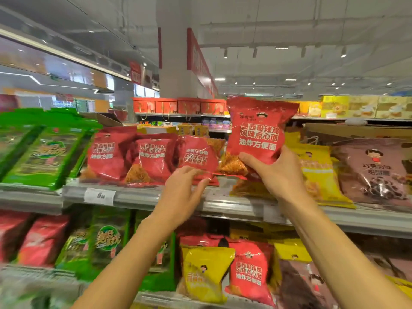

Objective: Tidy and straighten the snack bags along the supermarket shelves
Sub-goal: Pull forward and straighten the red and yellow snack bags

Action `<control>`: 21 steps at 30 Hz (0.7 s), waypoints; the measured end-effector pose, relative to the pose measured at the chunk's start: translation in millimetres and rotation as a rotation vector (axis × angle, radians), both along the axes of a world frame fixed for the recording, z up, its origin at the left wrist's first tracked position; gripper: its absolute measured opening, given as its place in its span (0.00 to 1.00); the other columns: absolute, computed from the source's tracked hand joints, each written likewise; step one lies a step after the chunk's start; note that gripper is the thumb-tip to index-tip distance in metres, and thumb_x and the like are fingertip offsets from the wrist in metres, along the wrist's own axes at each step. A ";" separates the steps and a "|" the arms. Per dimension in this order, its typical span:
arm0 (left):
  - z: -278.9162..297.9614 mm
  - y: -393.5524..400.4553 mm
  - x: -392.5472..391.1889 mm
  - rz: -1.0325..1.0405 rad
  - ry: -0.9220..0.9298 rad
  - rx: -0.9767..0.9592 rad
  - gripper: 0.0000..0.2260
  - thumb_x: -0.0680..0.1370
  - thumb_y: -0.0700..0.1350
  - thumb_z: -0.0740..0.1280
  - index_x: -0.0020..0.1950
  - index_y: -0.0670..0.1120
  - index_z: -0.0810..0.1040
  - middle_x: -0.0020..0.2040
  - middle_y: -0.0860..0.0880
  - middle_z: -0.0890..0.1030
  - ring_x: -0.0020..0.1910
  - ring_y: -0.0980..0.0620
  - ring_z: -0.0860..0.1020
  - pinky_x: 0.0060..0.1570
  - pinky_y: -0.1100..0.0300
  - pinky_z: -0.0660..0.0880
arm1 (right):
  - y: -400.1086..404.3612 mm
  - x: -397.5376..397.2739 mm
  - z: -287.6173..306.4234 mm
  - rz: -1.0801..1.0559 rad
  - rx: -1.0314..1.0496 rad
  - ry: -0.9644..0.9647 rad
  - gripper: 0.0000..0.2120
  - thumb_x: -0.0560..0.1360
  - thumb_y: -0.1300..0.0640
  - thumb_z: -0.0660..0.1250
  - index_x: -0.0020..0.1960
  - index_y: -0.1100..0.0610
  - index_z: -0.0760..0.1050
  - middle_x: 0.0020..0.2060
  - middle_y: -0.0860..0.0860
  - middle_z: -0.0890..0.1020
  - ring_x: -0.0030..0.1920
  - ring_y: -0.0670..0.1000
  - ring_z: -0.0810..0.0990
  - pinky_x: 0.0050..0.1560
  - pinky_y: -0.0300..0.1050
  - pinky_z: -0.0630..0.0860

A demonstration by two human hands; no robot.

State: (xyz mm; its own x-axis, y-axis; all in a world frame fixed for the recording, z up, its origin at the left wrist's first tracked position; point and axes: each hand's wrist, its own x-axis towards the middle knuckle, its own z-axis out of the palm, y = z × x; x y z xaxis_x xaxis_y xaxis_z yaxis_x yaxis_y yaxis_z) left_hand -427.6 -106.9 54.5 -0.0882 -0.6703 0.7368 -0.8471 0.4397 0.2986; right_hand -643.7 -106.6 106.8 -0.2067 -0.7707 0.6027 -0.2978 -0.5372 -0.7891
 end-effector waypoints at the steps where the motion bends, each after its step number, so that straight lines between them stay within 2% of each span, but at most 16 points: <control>1: -7.1 4.6 16.4 0.063 -0.047 -0.047 0.13 0.80 0.52 0.66 0.59 0.45 0.82 0.55 0.49 0.81 0.55 0.49 0.76 0.57 0.51 0.73 | -4.4 17.2 -1.0 0.010 0.004 0.016 0.23 0.64 0.46 0.83 0.55 0.49 0.79 0.46 0.43 0.85 0.48 0.48 0.85 0.49 0.49 0.83; 4: -22.9 13.2 55.3 0.164 -0.115 -0.120 0.10 0.80 0.51 0.66 0.54 0.47 0.82 0.51 0.51 0.79 0.52 0.49 0.75 0.53 0.52 0.72 | -20.8 65.8 -6.6 0.056 0.060 0.056 0.27 0.64 0.46 0.83 0.58 0.51 0.78 0.48 0.45 0.85 0.49 0.50 0.85 0.53 0.54 0.82; 8: -35.6 14.3 77.6 0.150 -0.167 -0.090 0.12 0.80 0.51 0.65 0.60 0.47 0.78 0.52 0.52 0.76 0.52 0.50 0.71 0.54 0.54 0.71 | -44.5 102.1 -16.0 0.053 0.121 0.131 0.27 0.64 0.53 0.84 0.58 0.53 0.77 0.48 0.46 0.85 0.51 0.50 0.84 0.53 0.48 0.80; 10: -40.0 13.6 79.8 0.122 -0.171 -0.097 0.13 0.80 0.50 0.65 0.61 0.47 0.77 0.52 0.52 0.74 0.52 0.51 0.71 0.54 0.55 0.71 | -54.5 105.9 -20.3 0.082 0.179 0.128 0.28 0.64 0.55 0.85 0.61 0.55 0.78 0.50 0.48 0.85 0.49 0.49 0.85 0.45 0.41 0.82; 12: -41.6 12.9 80.3 0.110 -0.161 -0.101 0.13 0.80 0.50 0.65 0.62 0.47 0.76 0.52 0.52 0.73 0.53 0.51 0.70 0.55 0.55 0.71 | -60.6 104.5 -21.9 0.119 0.225 0.161 0.27 0.64 0.54 0.85 0.60 0.53 0.80 0.50 0.48 0.86 0.46 0.45 0.84 0.33 0.31 0.76; 13: -41.7 12.4 80.3 0.111 -0.155 -0.102 0.13 0.80 0.50 0.64 0.62 0.47 0.76 0.52 0.52 0.73 0.53 0.51 0.70 0.55 0.54 0.71 | -61.9 103.0 -21.5 0.122 0.244 0.212 0.26 0.64 0.51 0.85 0.58 0.52 0.81 0.49 0.47 0.86 0.45 0.43 0.84 0.32 0.31 0.74; 14: -41.6 12.3 80.3 0.111 -0.151 -0.102 0.13 0.80 0.49 0.64 0.62 0.47 0.76 0.52 0.52 0.73 0.53 0.50 0.70 0.55 0.54 0.71 | -62.7 102.0 -21.0 0.119 0.264 0.269 0.25 0.64 0.49 0.84 0.57 0.52 0.81 0.49 0.46 0.87 0.45 0.42 0.84 0.35 0.32 0.76; 17: -41.3 13.0 79.9 0.108 -0.127 -0.103 0.13 0.80 0.49 0.63 0.62 0.46 0.74 0.51 0.52 0.73 0.52 0.50 0.70 0.55 0.52 0.72 | -59.7 102.5 -19.3 0.098 0.342 0.400 0.28 0.64 0.40 0.82 0.59 0.51 0.81 0.51 0.46 0.86 0.51 0.48 0.84 0.53 0.46 0.80; 21: -40.2 13.0 75.0 0.103 -0.015 -0.082 0.18 0.80 0.50 0.63 0.68 0.44 0.69 0.51 0.51 0.73 0.52 0.51 0.70 0.57 0.54 0.71 | -49.4 106.0 -16.6 0.033 0.360 0.503 0.27 0.66 0.34 0.78 0.57 0.50 0.81 0.44 0.42 0.83 0.47 0.48 0.82 0.51 0.46 0.78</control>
State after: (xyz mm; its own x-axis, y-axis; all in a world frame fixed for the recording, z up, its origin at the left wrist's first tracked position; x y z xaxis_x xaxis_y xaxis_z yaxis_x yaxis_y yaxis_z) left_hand -352.6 -93.9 14.3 -0.0337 -0.6136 0.7889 -0.8929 0.3731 0.2520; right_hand -537.6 -156.0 90.2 0.0626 -0.9448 0.3215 -0.6683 -0.2789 -0.6896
